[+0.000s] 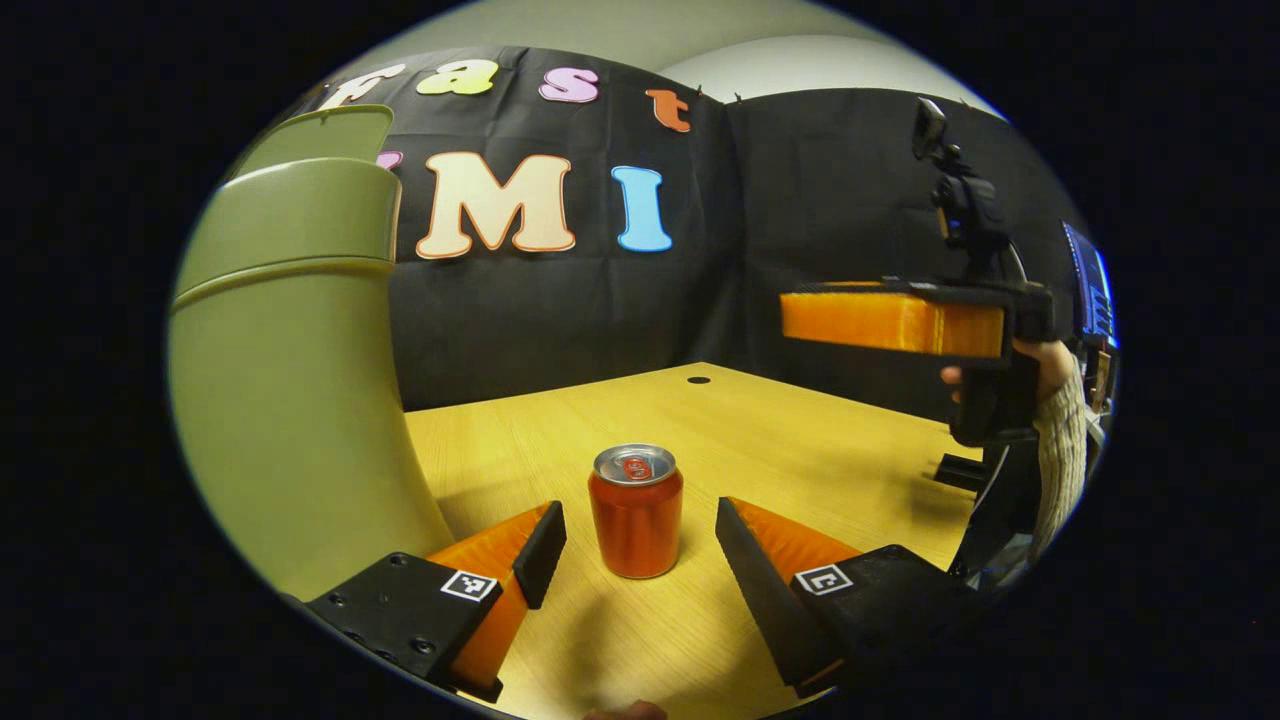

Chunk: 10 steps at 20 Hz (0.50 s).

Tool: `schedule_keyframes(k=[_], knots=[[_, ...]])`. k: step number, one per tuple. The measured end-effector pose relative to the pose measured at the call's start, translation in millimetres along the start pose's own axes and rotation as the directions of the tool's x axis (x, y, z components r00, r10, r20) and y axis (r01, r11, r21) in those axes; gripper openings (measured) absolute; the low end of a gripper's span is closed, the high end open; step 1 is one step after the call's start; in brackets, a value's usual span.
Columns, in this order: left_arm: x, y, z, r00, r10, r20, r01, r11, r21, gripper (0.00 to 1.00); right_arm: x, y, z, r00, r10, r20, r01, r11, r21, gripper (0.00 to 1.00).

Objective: Press the lid of the desktop garbage bin to open it, pick up the crumpled paper on the desktop and throw it into the bin, then pick up the pop can on the desktop and drop it into the bin, and finally close the garbage bin lid.

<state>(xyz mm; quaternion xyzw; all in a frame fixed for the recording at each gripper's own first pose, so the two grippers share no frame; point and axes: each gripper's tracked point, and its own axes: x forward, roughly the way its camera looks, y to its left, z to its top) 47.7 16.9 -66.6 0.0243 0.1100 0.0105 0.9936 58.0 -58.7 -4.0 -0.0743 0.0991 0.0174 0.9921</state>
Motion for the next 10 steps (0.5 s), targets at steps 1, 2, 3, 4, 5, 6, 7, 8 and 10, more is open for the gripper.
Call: schedule_keyframes(k=[1, 2, 3, 4, 5, 6, 7, 8, 10], knots=[[5.2, -0.5, -2.7, 1.000, -0.001, -0.011, 0.001, 1.000, -0.004, 0.92, -2.8, -3.4, -7.9, 1.000, -0.013, -0.002, 0.013, 1.000, 0.003, 0.98], [9.3, -1.3, -4.2, 1.000, -0.003, -0.019, 0.003, 1.000, -0.007, 0.92, -5.5, -7.7, -16.6, 1.000, -0.025, -0.006, 0.025, 1.000, 0.001, 0.98], [13.7, -2.7, -6.1, 1.000, 0.000, -0.029, 0.000, 1.000, -0.008, 0.92, -7.7, -10.5, -23.5, 0.999, -0.038, -0.013, 0.038, 0.999, -0.003, 0.98], [18.6, -1.2, -8.4, 0.999, 0.007, -0.038, -0.008, 1.000, -0.011, 0.92, -10.0, -13.6, -30.6, 0.999, -0.050, -0.018, 0.050, 0.999, -0.007, 1.00], [22.8, -0.5, -11.4, 0.999, 0.015, -0.049, -0.016, 1.000, -0.016, 0.92, -11.6, -14.3, -35.3, 0.998, -0.056, -0.021, 0.056, 0.998, -0.007, 0.98], [28.2, 0.6, -13.9, 0.998, 0.022, -0.060, -0.024, 0.999, -0.025, 0.92, -12.4, -12.4, -37.9, 0.998, -0.052, -0.020, 0.052, 0.999, -0.004, 0.98], [32.4, 1.1, -19.3, 0.997, 0.023, -0.078, -0.026, 0.999, -0.032, 0.92, -12.7, -8.6, -40.0, 0.999, -0.038, -0.021, 0.038, 0.999, 0.000, 1.00], [36.2, 1.8, -22.6, 0.995, 0.025, -0.094, -0.029, 0.999, -0.035, 0.92, -11.6, -6.5, -44.9, 0.999, -0.028, -0.028, 0.028, 1.000, 0.005, 0.98], [40.2, 2.0, -25.7, 0.993, 0.033, -0.112, -0.038, 0.999, -0.036, 0.93, -9.5, -7.8, -49.4, 0.999, -0.028, -0.032, 0.028, 1.000, 0.006, 0.98]])
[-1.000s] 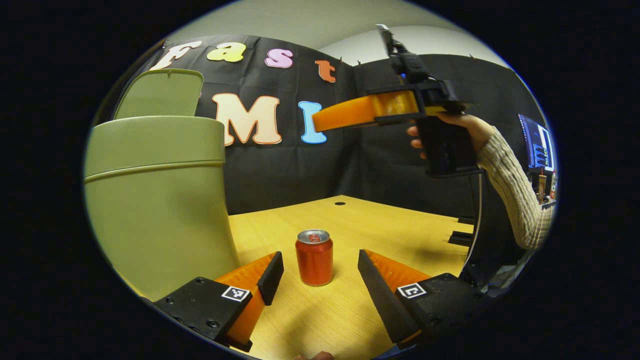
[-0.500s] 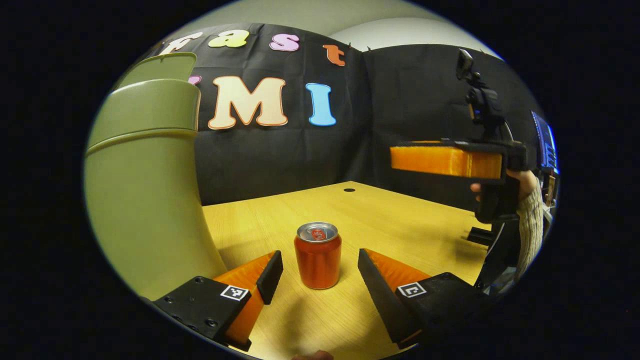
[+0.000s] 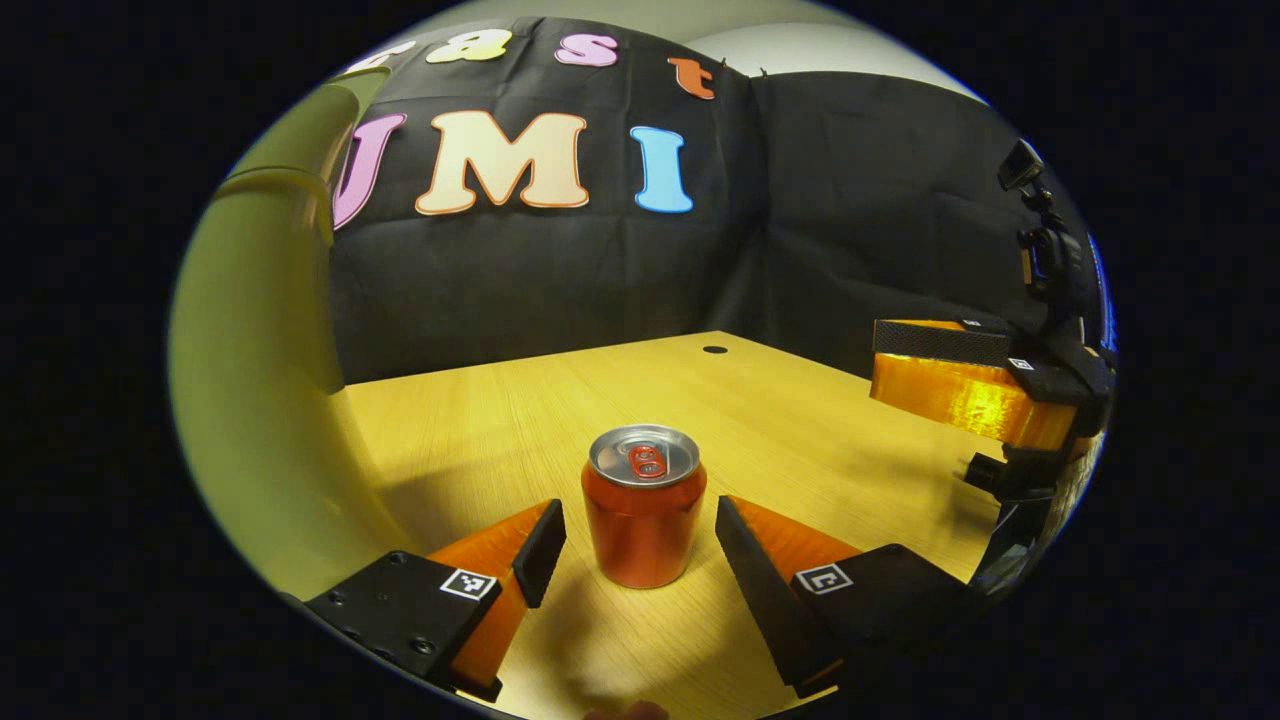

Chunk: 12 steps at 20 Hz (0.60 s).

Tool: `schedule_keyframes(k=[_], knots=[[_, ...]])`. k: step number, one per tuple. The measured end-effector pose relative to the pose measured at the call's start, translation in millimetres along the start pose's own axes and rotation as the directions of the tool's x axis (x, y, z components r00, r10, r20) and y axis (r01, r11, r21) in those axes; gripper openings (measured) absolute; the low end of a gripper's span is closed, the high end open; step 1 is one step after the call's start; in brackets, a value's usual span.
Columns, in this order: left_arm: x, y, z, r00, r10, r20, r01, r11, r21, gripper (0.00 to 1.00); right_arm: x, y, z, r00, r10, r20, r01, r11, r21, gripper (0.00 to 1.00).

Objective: Press the lid of the desktop garbage bin to open it, pick up the crumpled paper on the desktop and throw it into the bin, then pick up the pop can on the desktop and drop it into the bin, and finally close the garbage bin lid.

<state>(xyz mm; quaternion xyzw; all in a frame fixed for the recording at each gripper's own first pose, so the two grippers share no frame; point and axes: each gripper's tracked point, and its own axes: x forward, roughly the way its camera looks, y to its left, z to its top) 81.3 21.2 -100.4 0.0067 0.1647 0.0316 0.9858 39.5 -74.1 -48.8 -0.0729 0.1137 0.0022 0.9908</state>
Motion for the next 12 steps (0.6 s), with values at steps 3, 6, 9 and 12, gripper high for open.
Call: schedule_keyframes(k=[3, 6, 9, 12], knots=[[3.8, 5.7, -0.7, 1.000, 0.021, -0.013, -0.022, 1.000, -0.010, 0.93, 2.8, 1.5, -5.4, 1.000, 0.003, -0.011, -0.003, 1.000, -0.007, 0.98], [11.5, 9.5, -3.8, 0.999, 0.037, -0.037, -0.038, 0.999, -0.015, 0.93, 3.5, 1.3, -10.5, 1.000, 0.005, -0.027, -0.005, 1.000, -0.008, 0.98], [19.1, 9.2, -10.1, 0.996, 0.049, -0.071, -0.051, 0.998, -0.022, 0.92, 5.9, -0.6, -13.6, 0.999, -0.008, -0.043, 0.007, 1.000, -0.012, 0.98], [27.3, 12.5, -14.1, 0.993, 0.068, -0.096, -0.072, 0.996, -0.043, 0.92, 7.2, -0.6, -13.8, 0.999, -0.013, -0.045, 0.013, 1.000, 0.003, 0.98]])
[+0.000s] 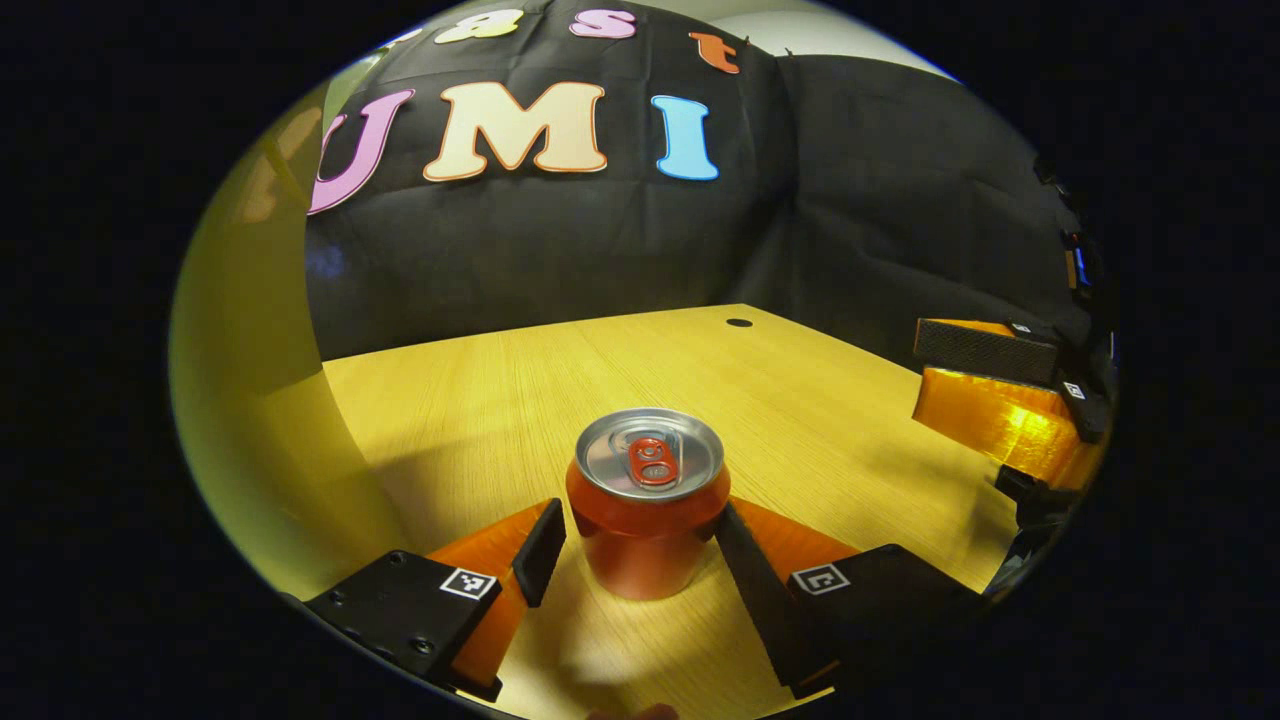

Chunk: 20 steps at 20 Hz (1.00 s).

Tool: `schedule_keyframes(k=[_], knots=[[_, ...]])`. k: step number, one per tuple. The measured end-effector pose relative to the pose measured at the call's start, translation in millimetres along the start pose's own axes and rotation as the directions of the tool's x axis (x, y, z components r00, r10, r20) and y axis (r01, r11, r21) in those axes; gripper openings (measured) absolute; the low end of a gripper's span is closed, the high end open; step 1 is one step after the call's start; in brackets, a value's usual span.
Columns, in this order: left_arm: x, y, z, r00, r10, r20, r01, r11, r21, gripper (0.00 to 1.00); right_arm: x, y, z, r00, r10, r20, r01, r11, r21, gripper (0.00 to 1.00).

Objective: Press the lid of the desktop garbage bin to open it, pick up the crumpled paper on the desktop and throw it into the bin, then pick up the pop can on the desktop and drop it into the bin, and finally close the garbage bin lid.

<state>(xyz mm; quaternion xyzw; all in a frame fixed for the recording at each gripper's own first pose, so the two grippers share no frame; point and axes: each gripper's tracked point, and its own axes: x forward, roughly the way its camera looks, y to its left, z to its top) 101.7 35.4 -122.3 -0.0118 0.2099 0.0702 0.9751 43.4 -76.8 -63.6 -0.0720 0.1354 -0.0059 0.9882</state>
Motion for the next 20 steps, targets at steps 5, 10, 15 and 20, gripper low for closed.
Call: schedule_keyframes(k=[5, 10, 15, 20], knots=[[4.8, -2.0, -3.5, 1.000, -0.016, -0.009, 0.015, 0.998, -0.062, 0.81, 1.3, -3.1, -7.0, 1.000, -0.009, -0.019, 0.009, 1.000, 0.002, 0.98], [-25.9, -14.8, 30.5, 0.997, -0.063, 0.046, 0.063, 0.998, -0.004, 0.79, 3.0, -4.8, -7.5, 1.000, -0.010, -0.021, 0.010, 1.000, 0.012, 0.98], [-75.8, -43.9, 79.5, 0.983, -0.148, 0.113, 0.138, 0.986, 0.094, 0.78, 1.3, -6.5, -7.1, 1.000, -0.015, -0.021, 0.015, 1.000, 0.025, 0.98], [-131.8, -56.9, 133.4, 0.963, -0.206, 0.172, 0.182, 0.972, 0.145, 0.78, 2.5, -4.9, -6.5, 1.000, -0.012, -0.024, 0.013, 0.999, 0.036, 0.98]])
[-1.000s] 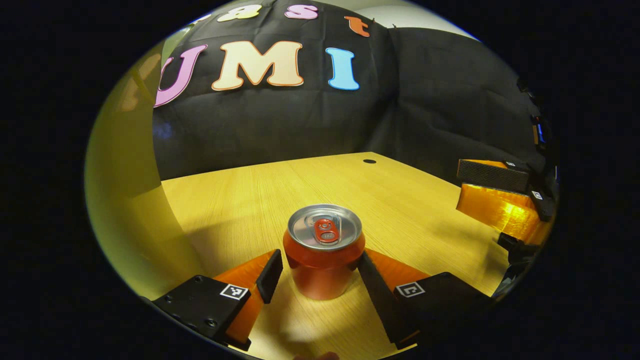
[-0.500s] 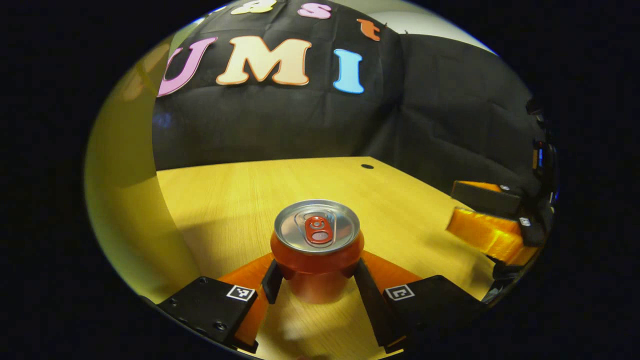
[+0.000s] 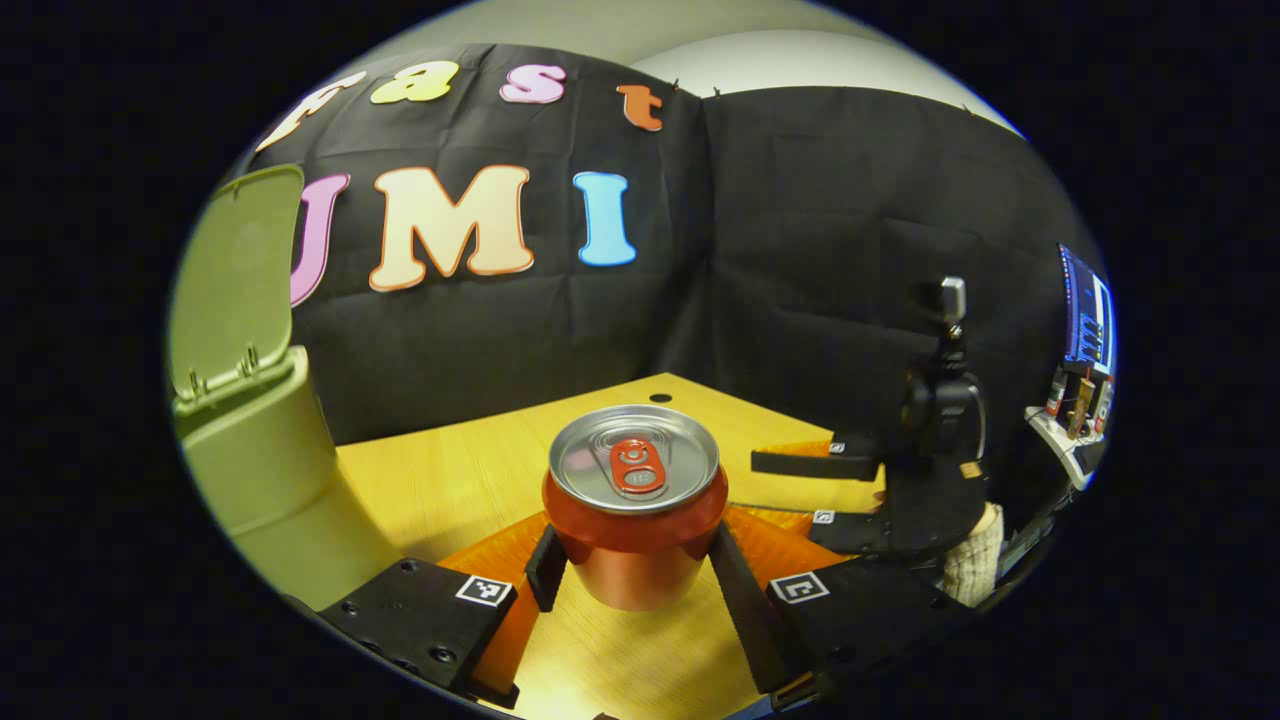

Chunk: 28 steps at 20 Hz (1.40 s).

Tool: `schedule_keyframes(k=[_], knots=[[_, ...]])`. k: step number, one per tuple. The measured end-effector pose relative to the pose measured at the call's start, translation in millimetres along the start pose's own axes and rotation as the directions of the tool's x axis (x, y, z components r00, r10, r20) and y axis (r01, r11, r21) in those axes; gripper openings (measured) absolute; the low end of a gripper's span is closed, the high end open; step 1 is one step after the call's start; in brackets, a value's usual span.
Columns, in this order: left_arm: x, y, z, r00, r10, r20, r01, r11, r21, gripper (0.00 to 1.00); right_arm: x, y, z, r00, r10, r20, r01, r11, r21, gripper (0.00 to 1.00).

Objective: Press the lid of the desktop garbage bin to open it, pick up the crumpled paper on the desktop and throw it into the bin, then pick up the pop can on the desktop and drop it into the bin, and finally close the garbage bin lid.

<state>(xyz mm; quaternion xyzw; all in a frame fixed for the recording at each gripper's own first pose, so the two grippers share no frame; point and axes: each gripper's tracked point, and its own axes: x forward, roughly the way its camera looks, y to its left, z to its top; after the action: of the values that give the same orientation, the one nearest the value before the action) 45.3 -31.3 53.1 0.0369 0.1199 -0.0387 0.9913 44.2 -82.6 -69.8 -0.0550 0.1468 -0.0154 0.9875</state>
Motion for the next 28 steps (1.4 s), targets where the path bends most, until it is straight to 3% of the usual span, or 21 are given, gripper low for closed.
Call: schedule_keyframes(k=[3, 8, 12, 16, 23, 28], knots=[[-25.1, 18.5, 46.1, 0.996, 0.050, 0.071, -0.050, 0.999, -0.014, 0.78, 0.7, 3.2, -3.1, 1.000, 0.003, -0.011, -0.003, 1.000, -0.005, 0.98], [-67.2, 80.3, 98.2, 0.964, 0.214, 0.158, -0.213, 0.977, -0.023, 0.77, 1.0, 5.8, -3.9, 1.000, 0.014, -0.014, -0.013, 1.000, 0.009, 0.98], [-100.1, 149.3, 122.0, 0.902, 0.381, 0.206, -0.375, 0.925, -0.068, 0.77, 2.1, 7.7, -1.5, 1.000, 0.018, -0.008, -0.018, 1.000, 0.015, 0.98], [-108.9, 206.0, 105.4, 0.857, 0.499, 0.130, -0.492, 0.867, -0.082, 0.78, 2.8, 9.7, -5.1, 1.000, 0.021, -0.016, -0.020, 1.000, 0.007, 0.98], [-102.7, 244.7, 66.6, 0.834, 0.551, 0.001, -0.546, 0.826, -0.140, 0.78, 1.2, 9.9, -2.6, 1.000, 0.023, -0.015, -0.023, 1.000, -0.001, 0.98], [-108.0, 246.6, 84.5, 0.814, 0.579, 0.049, -0.569, 0.811, -0.134, 0.80, -2.5, 4.4, 2.7, 1.000, 0.013, 0.001, -0.013, 1.000, 0.018, 0.98]])
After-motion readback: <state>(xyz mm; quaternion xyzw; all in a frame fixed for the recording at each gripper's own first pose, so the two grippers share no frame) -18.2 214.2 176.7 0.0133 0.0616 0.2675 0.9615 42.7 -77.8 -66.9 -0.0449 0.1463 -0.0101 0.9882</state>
